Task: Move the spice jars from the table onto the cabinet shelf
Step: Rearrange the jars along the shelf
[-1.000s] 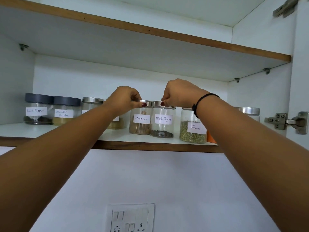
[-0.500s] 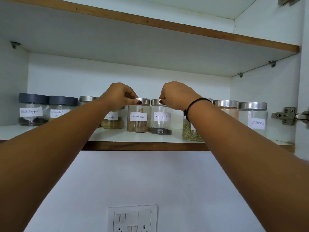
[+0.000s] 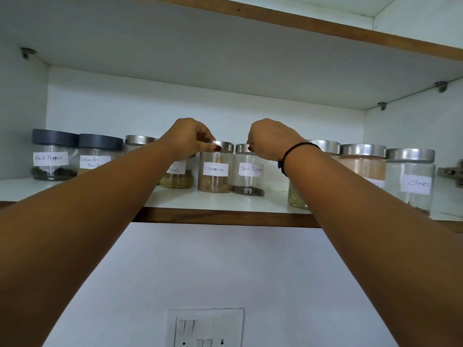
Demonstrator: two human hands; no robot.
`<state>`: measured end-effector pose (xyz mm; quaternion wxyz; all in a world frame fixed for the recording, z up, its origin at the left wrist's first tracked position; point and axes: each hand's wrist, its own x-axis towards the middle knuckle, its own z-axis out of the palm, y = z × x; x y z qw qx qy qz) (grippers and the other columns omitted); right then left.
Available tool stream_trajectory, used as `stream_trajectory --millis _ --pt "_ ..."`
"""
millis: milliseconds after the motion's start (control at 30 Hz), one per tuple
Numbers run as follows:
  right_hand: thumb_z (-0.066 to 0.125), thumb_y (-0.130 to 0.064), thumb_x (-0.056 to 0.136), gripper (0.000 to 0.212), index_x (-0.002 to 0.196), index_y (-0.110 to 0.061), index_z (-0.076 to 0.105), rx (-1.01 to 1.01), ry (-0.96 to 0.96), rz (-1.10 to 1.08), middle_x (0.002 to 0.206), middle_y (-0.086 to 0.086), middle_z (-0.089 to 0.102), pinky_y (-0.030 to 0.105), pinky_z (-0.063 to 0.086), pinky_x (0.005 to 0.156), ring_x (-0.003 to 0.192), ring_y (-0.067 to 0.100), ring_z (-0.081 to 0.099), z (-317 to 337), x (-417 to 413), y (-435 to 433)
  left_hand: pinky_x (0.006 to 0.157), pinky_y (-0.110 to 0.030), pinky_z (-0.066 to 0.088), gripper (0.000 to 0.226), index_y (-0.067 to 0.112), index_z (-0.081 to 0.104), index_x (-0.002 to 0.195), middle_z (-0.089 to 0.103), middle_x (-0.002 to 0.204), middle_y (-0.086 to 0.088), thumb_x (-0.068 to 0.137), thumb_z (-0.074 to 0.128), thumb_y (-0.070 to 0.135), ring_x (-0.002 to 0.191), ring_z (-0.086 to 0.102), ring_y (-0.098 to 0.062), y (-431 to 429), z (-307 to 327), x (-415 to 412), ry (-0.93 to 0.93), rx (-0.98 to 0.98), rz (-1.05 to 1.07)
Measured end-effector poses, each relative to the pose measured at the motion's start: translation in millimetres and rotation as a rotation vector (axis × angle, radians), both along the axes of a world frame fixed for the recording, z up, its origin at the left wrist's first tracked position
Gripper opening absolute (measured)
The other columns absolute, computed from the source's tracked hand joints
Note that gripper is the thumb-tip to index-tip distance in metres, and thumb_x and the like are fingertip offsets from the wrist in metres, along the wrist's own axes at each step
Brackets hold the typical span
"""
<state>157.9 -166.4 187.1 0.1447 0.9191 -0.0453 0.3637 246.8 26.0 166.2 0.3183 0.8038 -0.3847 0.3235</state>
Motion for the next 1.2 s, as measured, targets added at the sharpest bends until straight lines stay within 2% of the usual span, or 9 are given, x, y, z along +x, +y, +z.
stream_trajectory --millis 200,333,400,533,633,767,867,1000,1200 --pt "0.055 -0.005 0.094 0.037 0.059 -0.010 0.043 0.020 0.032 0.045 0.065 0.003 0.043 0.024 0.028 0.050 0.071 0.027 0.049 2 13 -4 0.081 -0.026 0.049 0.028 0.011 0.073 0.116 0.071 0.112 -0.005 0.090 0.071 0.023 0.092 0.061 -0.015 2 -3 3 -0.021 0.006 -0.006" --pt "0.053 -0.003 0.093 0.039 0.058 -0.012 0.041 0.032 0.029 0.044 0.062 0.002 0.040 0.023 0.025 0.048 0.065 0.023 0.045 0 20 -7 0.074 -0.012 0.045 0.029 0.011 0.072 0.119 0.067 0.111 0.002 0.092 0.069 0.021 0.084 0.057 -0.001 7 -5 3 -0.031 0.013 -0.039" --pt "0.054 -0.001 0.092 0.036 0.059 -0.011 0.043 0.047 0.023 0.045 0.062 0.002 0.040 0.023 0.026 0.048 0.065 0.023 0.046 -1 25 -9 0.073 -0.009 0.043 0.030 0.011 0.071 0.120 0.067 0.109 0.003 0.092 0.069 0.021 0.083 0.057 0.000 7 -6 3 -0.048 0.034 -0.022" --pt "0.053 0.007 0.087 0.038 0.056 -0.012 0.040 0.047 0.013 0.051 0.060 0.002 0.039 0.023 0.026 0.048 0.060 0.020 0.042 -4 30 -11 0.084 -0.025 0.052 0.031 0.013 0.071 0.120 0.071 0.116 -0.005 0.092 0.070 0.024 0.097 0.068 -0.026 4 -6 6 -0.053 0.055 0.025" --pt "0.050 0.011 0.082 0.036 0.057 -0.011 0.038 0.039 0.013 0.052 0.062 0.003 0.037 0.024 0.024 0.048 0.060 0.021 0.041 -8 31 -11 0.092 -0.032 0.050 0.032 0.013 0.070 0.124 0.069 0.121 -0.006 0.094 0.067 0.024 0.106 0.066 -0.026 1 -8 6 -0.084 0.086 0.078" --pt "0.049 0.009 0.081 0.023 0.067 -0.009 0.045 0.058 -0.017 0.082 0.078 0.005 0.047 0.026 0.032 0.055 0.074 0.026 0.049 -15 40 -15 0.098 -0.035 0.043 0.036 0.016 0.063 0.133 0.063 0.131 -0.007 0.100 0.058 0.027 0.121 0.056 -0.025 0 -10 8 -0.167 0.173 0.178" --pt "0.047 0.006 0.084 0.013 0.085 -0.006 0.054 0.039 -0.014 0.110 0.086 0.004 0.042 0.030 0.035 0.064 0.079 0.025 0.047 -19 37 -14 0.096 -0.033 0.041 0.037 0.018 0.060 0.137 0.063 0.131 -0.008 0.101 0.056 0.027 0.120 0.055 -0.026 -1 -11 12 -0.173 0.207 0.208" --pt "0.044 0.005 0.088 0.021 0.101 0.000 0.060 0.015 0.008 0.119 0.101 0.008 0.038 0.031 0.035 0.068 0.080 0.025 0.044 -23 28 -11 0.097 -0.034 0.040 0.038 0.019 0.056 0.141 0.062 0.132 -0.010 0.105 0.048 0.027 0.121 0.054 -0.028 0 -10 18 -0.181 0.266 0.247" --pt "0.045 0.003 0.090 0.022 0.107 0.002 0.059 0.036 0.041 0.120 0.120 0.014 0.047 0.033 0.036 0.068 0.078 0.027 0.044 -27 24 -9 0.104 -0.037 0.038 0.041 0.022 0.047 0.147 0.056 0.141 -0.010 0.107 0.040 0.025 0.129 0.049 -0.030 0 -11 20 -0.176 0.318 0.296"
